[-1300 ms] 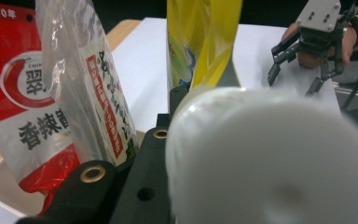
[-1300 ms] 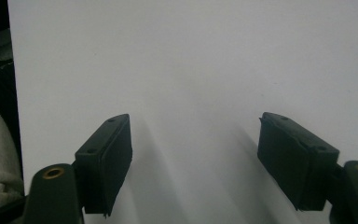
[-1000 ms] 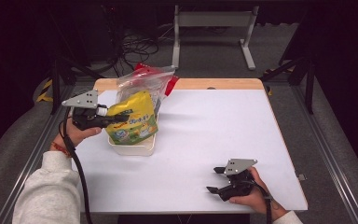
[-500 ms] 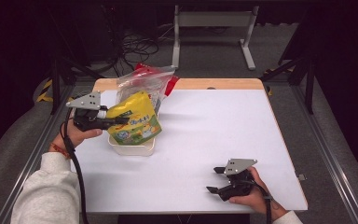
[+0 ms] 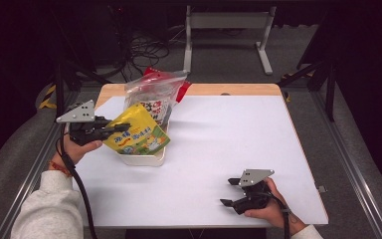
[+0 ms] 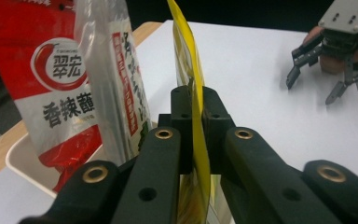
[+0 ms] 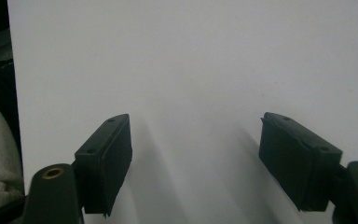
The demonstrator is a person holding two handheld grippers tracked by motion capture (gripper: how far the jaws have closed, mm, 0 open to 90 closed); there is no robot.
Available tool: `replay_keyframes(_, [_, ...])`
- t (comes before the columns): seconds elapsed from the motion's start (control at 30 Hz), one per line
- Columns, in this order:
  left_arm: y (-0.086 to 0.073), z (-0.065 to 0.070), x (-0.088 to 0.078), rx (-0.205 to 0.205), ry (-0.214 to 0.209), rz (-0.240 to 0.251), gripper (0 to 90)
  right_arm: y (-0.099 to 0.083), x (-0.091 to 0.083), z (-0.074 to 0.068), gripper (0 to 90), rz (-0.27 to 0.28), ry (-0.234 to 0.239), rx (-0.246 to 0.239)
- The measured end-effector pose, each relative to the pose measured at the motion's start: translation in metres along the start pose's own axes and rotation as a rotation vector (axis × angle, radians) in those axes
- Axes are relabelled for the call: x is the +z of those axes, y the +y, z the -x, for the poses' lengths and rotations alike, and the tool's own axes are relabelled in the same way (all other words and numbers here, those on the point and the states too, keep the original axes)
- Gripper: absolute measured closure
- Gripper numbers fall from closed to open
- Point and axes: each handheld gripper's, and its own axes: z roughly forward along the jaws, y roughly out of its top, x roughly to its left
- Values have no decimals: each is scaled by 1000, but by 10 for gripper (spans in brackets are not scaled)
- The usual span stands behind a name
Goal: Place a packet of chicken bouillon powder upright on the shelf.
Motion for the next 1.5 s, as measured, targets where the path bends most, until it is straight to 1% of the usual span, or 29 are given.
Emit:
replay_keyframes(0.03, [4,0,-1,8,-2,-9,889,0,0,0,249,0,0,0])
replay_keyframes(0.13, [13,2,-6,23,-2,-14,890,0,0,0,246,1,5,2])
replay_keyframes(0.17, [19,3,-10,36,4,-30,890,0,0,1,246,1,6,3])
replay_keyframes(0.27, [27,5,-15,41,-22,-52,890,0,0,1,244,1,7,3])
replay_keyframes(0.37, [29,4,-10,41,-53,-94,890,0,0,0,245,0,6,2])
replay_keyframes(0.47, [27,5,6,47,-56,-144,890,0,0,0,244,-1,1,-4])
replay_keyframes(0.5, [26,4,7,39,-57,-131,890,0,0,-1,244,-2,-1,-7])
replay_keyframes(0.6, [22,0,11,13,-37,-113,887,0,0,-1,244,-2,0,-6])
replay_keyframes(0.7, [18,0,11,-3,13,-89,865,0,0,0,244,-1,2,-3])
replay_keyframes(0.73, [12,3,10,-11,31,-44,832,0,0,0,244,0,1,-3])
replay_keyframes(0.8, [3,5,7,-18,7,0,776,0,0,0,243,-1,0,-5])
replay_keyframes(0.83, [-7,5,4,-40,31,16,754,0,0,-1,243,-1,0,-6])
replay_keyframes(0.87, [-13,5,3,-63,46,32,677,0,0,-1,243,-1,-2,-8])
replay_keyframes(0.9, [-20,4,0,-75,50,60,657,0,0,-1,243,-1,-2,-8])
replay_keyframes(0.93, [-30,4,-4,-91,48,102,661,0,0,-1,243,-1,-1,-7])
replay_keyframes(0.97, [-36,5,-6,-102,65,123,646,0,0,0,243,-1,0,-5])
replay_keyframes(1.07, [-48,8,-12,-136,90,173,550,0,0,0,242,-2,0,-5])
replay_keyframes(1.1, [-54,10,-13,-137,77,191,550,0,0,0,243,-1,0,-5])
replay_keyframes(1.17, [-63,13,-12,-146,85,181,522,0,0,0,242,-1,1,-4])
replay_keyframes(1.2, [-68,14,-9,-166,93,168,487,0,0,0,242,-1,1,-4])
replay_keyframes(1.23, [-76,14,-4,-198,99,166,451,0,0,0,242,-1,0,-5])
replay_keyframes(1.27, [-76,14,-4,-198,99,166,452,0,0,0,241,-1,1,-4])
replay_keyframes(1.3, [-86,18,5,-229,87,155,465,0,0,0,242,-1,1,-5])
replay_keyframes(1.33, [-90,20,13,-226,80,113,457,0,0,0,241,-2,1,-6])
replay_keyframes(1.37, [-90,20,13,-226,80,113,457,0,0,-1,241,-2,-1,-8])
replay_keyframes(1.4, [-93,21,19,-221,83,87,475,0,0,-1,238,-3,-1,-9])
replay_keyframes(1.43, [-95,21,23,-246,62,114,473,0,1,-1,236,-4,-1,-10])
replay_keyframes(1.47, [-95,21,23,-246,62,114,482,0,1,-1,236,-5,-2,-10])
replay_keyframes(1.5, [-92,22,23,-231,67,140,536,0,1,-1,233,-5,0,-9])
